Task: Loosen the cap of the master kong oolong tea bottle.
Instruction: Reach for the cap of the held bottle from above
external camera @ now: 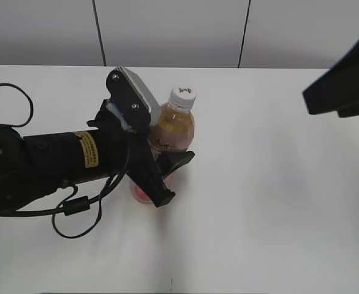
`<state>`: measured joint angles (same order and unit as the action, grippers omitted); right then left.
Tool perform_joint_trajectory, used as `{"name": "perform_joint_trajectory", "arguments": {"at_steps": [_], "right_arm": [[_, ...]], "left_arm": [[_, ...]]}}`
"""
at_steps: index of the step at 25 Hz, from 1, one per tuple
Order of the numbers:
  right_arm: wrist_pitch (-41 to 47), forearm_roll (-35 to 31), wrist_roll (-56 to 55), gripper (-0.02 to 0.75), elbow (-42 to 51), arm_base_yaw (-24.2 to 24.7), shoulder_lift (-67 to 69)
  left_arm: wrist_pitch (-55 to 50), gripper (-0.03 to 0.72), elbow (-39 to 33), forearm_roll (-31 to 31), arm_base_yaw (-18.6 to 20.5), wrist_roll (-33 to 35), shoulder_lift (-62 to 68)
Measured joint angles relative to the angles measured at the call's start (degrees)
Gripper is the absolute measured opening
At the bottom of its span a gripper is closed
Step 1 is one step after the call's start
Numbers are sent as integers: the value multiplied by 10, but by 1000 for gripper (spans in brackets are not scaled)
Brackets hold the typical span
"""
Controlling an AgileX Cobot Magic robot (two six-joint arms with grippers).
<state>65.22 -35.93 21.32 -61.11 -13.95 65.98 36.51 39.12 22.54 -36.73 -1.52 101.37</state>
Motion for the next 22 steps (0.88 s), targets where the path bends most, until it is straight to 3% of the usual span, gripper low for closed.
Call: {"name": "perform_joint_trajectory", "arguments": {"at_steps": [8,14,22], "right_arm": [[-1,75,-177,447,-122,-121,125],[-1,62,-316,445,-178,-132,190],[-16,24,-469,445,-187,-133,250]], "left_arm": [[-25,412,0,22,0,0,0],[-28,412,0,34,0,0,0],[-27,412,0,35,0,0,0]]}}
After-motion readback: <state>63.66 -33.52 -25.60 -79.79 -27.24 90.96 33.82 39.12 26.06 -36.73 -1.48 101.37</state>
